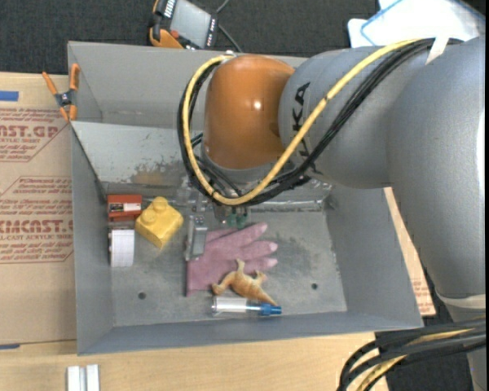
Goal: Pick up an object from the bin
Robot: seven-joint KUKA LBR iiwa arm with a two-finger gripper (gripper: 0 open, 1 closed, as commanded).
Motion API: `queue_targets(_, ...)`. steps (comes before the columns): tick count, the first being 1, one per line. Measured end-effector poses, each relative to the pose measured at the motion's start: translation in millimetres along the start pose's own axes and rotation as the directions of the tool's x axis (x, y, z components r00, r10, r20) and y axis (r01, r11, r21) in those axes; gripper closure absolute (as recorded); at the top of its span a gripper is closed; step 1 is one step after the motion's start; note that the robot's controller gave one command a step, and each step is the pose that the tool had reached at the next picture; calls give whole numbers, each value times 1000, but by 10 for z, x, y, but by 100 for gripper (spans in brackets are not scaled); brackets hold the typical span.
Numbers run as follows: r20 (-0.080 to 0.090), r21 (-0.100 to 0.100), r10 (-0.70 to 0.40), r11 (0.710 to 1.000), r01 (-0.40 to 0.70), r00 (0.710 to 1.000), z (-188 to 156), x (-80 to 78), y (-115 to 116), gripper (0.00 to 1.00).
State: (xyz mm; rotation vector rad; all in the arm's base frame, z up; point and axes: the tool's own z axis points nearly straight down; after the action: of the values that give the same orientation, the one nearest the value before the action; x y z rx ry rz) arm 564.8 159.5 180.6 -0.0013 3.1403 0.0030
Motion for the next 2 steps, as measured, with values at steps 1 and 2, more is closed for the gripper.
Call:
queue_targets(1, 0, 0, 0, 1000, 0, 1000, 0, 0, 0, 0)
queue_targets(2, 0, 0, -145, 989, 145, 989, 617, 177, 223, 0)
